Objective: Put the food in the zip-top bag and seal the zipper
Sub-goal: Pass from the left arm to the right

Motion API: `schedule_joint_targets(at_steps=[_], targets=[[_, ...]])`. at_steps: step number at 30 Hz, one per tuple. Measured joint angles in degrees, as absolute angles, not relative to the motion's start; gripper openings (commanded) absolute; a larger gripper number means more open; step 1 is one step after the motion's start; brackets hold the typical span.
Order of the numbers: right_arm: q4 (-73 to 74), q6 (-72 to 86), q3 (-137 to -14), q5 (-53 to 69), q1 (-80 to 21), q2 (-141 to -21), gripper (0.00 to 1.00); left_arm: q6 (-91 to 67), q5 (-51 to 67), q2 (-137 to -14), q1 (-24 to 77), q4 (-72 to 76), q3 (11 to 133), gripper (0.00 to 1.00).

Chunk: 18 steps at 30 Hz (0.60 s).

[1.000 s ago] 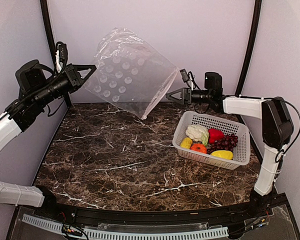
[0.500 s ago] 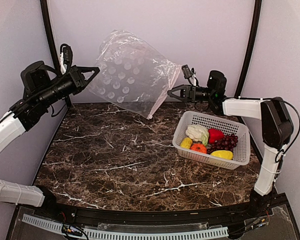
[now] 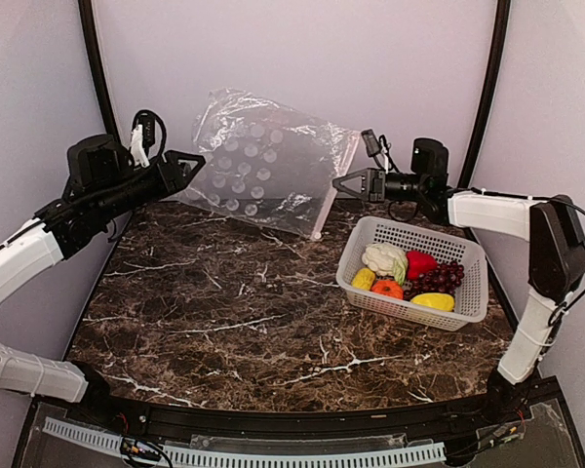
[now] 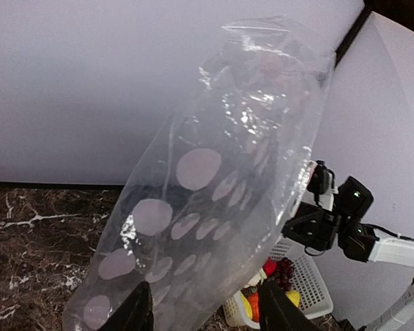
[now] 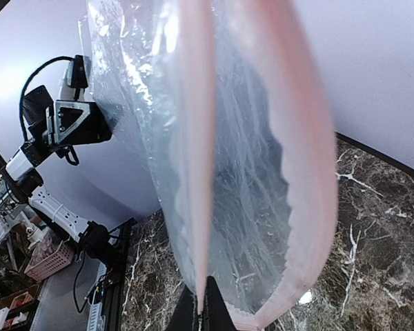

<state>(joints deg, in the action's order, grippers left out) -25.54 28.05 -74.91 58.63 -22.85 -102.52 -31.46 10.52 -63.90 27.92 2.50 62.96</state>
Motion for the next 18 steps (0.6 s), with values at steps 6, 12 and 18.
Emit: schedule_joint_targets(at_steps=[6,12,18], targets=[[-19.57,27.73,-71.75,56.49,-23.68,-98.7,0.01,-23.62,-2.57,-64.86,29.74,-3.62,61.89,0.6],[-15.88,29.76,-67.83,55.16,-26.65,-98.74,0.02,-16.8,-3.81,-65.8,37.95,-3.42,61.04,0.6],[-15.4,33.98,-66.11,53.95,-28.03,-98.94,0.01,-14.74,-2.87,-75.68,46.24,-1.91,61.84,0.78]])
